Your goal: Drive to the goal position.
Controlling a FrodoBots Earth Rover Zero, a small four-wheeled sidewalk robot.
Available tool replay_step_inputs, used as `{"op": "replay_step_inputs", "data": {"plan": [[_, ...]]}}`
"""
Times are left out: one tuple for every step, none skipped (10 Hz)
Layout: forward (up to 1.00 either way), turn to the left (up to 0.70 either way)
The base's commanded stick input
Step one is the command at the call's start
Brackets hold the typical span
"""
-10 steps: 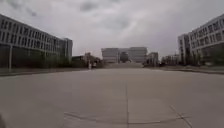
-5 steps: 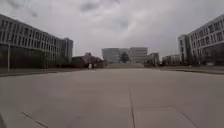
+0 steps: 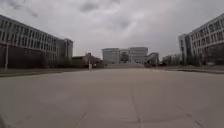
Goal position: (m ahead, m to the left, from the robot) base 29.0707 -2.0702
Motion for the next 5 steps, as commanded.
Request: {"op": "replay_step_inputs", "data": {"plan": [[0.7,-0.01],[0.7,-0.01],[0.7,-0.01],[0.7,-0.01],[0.7,-0.01]]}}
